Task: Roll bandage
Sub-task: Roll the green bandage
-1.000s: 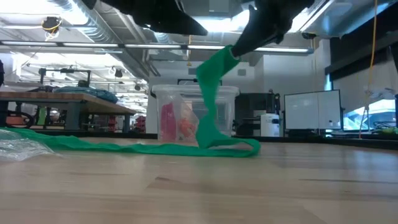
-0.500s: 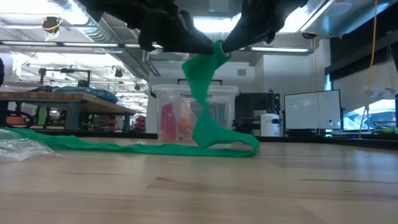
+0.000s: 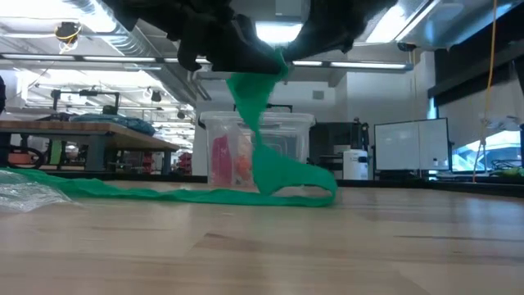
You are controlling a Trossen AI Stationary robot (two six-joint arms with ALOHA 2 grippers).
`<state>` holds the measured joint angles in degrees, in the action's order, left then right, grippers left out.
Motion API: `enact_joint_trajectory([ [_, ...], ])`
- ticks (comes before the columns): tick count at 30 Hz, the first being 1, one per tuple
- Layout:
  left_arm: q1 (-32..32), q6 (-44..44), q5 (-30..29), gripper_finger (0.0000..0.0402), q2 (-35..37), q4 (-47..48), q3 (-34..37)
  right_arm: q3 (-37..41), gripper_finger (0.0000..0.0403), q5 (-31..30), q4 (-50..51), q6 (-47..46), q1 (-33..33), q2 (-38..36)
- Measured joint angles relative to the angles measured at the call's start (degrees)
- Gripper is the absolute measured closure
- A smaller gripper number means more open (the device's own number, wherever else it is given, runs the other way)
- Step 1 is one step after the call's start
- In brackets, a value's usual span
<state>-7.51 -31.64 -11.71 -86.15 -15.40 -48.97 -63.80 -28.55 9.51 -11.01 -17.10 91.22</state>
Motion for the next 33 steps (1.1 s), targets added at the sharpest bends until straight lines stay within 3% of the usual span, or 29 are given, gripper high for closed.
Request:
enact_joint_trajectory([
  [4, 0.0, -0.15, 0.88, 0.0226, 0.0, -0.05, 0.0, -0.01, 0.04, 0.62, -1.32, 1.97, 0.0, 0.0],
  [10, -0.24, -2.54, 0.99, 0.0295, 0.2, 0.15, 0.0, -0.01, 0.0399, 0.31, -1.07, 2.21, 0.01, 0.0],
  [16, -0.39, -4.92, 1.01, 0.0358, 0.22, -0.06, 0.0, -0.86, 0.036, 0.88, 0.31, -0.12, 0.0, 0.0],
  [23, -0.39, -4.82, 0.13, 0.0354, 0.52, -0.54, 0.0, -11.43, 0.0281, -1.27, 21.93, -0.71, -0.93, -1.21],
  [27, -0.7, -4.72, -0.43, 0.0354, 0.92, -1.8, 0.0, -12.86, 0.0256, -6.53, 33.13, -2.87, -2.8, -2.79],
  [31, -2.45, -4.98, -1.26, 0.0362, 2.89, -5.67, 0.03, -6.35, 0.025, -13.64, 31.96, -4.03, -4.98, -6.65],
  [33, -3.79, -5.68, -1.23, 0.0362, 4.63, -8.0, 0.03, -0.39, 0.0249, -14.81, 25.83, -3.8, -5.49, -8.84],
])
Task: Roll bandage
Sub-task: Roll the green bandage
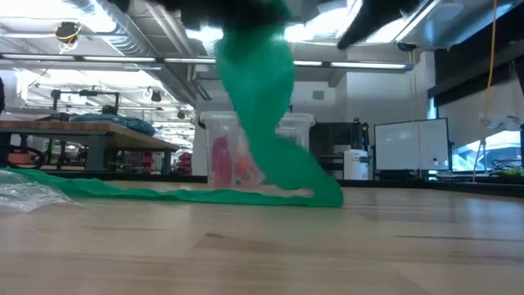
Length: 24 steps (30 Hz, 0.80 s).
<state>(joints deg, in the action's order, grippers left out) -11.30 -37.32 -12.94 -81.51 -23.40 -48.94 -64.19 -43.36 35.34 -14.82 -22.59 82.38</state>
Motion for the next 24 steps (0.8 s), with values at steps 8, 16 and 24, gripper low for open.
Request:
enact_joint_trajectory([
  [8, -1.77, 1.87, 12.31, 0.0367, 5.62, -11.37, -0.02, 29.06, 0.0249, 14.3, -54.98, 15.33, 6.15, -11.27],
  [16, 0.56, 3.58, 22.98, 0.0359, 5.23, -27.25, 0.06, 36.29, 0.0249, 31.81, -89.5, 20.14, 11.85, -9.37],
  [24, 0.43, 1.3, 25.37, 0.0352, 5.11, -38.45, 0.08, 25.1, 0.0249, 37.4, -89.1, 32.73, 11.74, -7.53],
])
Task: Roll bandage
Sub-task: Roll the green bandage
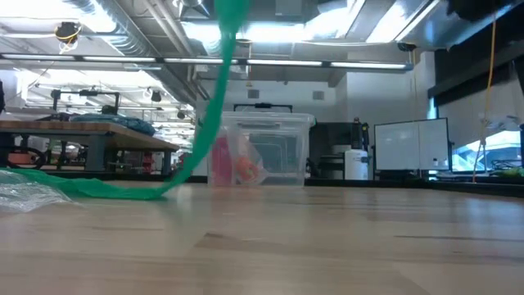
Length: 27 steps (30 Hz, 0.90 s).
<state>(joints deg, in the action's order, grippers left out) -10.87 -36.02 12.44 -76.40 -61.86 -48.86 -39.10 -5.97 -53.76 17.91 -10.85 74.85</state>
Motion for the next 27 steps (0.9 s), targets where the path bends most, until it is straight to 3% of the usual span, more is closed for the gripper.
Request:
enact_joint_trajectory([
  [4, 0.0, 1.18, 0.32, 0.0342, 0.0, -3.66, 0.0, -5.31, 0.0249, 4.25, 3.62, 3.81, 0.0, 0.31],
  [10, -0.02, 1.37, 0.29, 0.034, -0.09, -1.7, -0.31, -13.31, 0.0249, 6.11, 10.88, 3.56, 0.0, 5.58],
  [15, -0.85, 2.16, 0.29, 0.034, -0.09, -0.73, -0.33, -18.39, 0.0249, 4.72, 10.93, 4.42, 0.45, 9.46],
  [20, -1.89, 1.52, 0.28, 0.0339, -0.09, -0.56, -0.35, -21.27, 0.0249, 9.29, 12.08, 6.32, 0.45, 11.98],
  [27, -2.21, 1.71, 0.22, 0.0339, -0.09, 0.35, -0.37, -24.77, 0.0249, 10.11, 12.04, 7.49, 0.43, 15.56],
])
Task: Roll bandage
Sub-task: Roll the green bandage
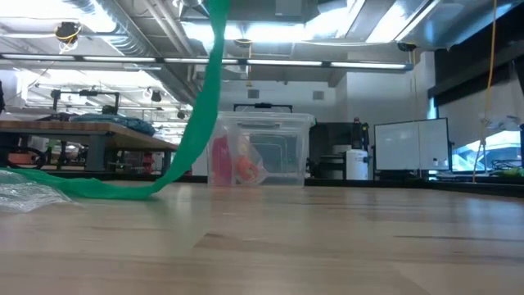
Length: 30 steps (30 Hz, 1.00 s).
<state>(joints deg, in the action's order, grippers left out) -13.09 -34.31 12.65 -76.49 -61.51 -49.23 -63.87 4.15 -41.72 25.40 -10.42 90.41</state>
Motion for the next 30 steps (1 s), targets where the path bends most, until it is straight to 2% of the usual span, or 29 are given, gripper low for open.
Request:
enact_joint_trajectory([
  [3, -0.08, -0.04, 0.05, 0.0339, 0.0, 0.07, 0.0, -0.92, 0.0249, 1.04, 0.79, 1.53, -0.02, 0.64],
  [8, -0.06, 1.32, 0.03, 0.0339, 0.0, 0.06, 0.0, -1.32, 0.0249, -0.57, 2.09, 2.08, -0.01, 0.63],
  [11, -0.06, 1.12, 0.04, 0.0339, 0.0, 0.05, 0.0, -1.52, 0.026, 1.23, 1.86, 2.18, 0.0, 0.63],
  [15, -0.04, 1.4, 0.1, 0.0339, 0.0, 0.3, 0.0, -2.93, 0.0296, 1.59, 4.17, 2.2, -0.03, 1.29],
  [22, -0.04, 2.42, 0.08, 0.0339, 0.07, 1.35, 0.0, -3.7, 0.0384, 1.52, 6.34, 2.51, -0.03, 1.29],
  [26, -0.55, 5.76, -5.73, 0.0333, 0.46, 1.64, 0.0, -3.7, 0.0383, 0.43, 7.14, 3.2, -0.06, 1.24],
  [30, -1.86, 5.51, -13.25, 0.03, 2.55, 6.48, 0.0, -3.7, 0.0383, -2.26, 9.45, 3.25, -0.07, 0.56],
])
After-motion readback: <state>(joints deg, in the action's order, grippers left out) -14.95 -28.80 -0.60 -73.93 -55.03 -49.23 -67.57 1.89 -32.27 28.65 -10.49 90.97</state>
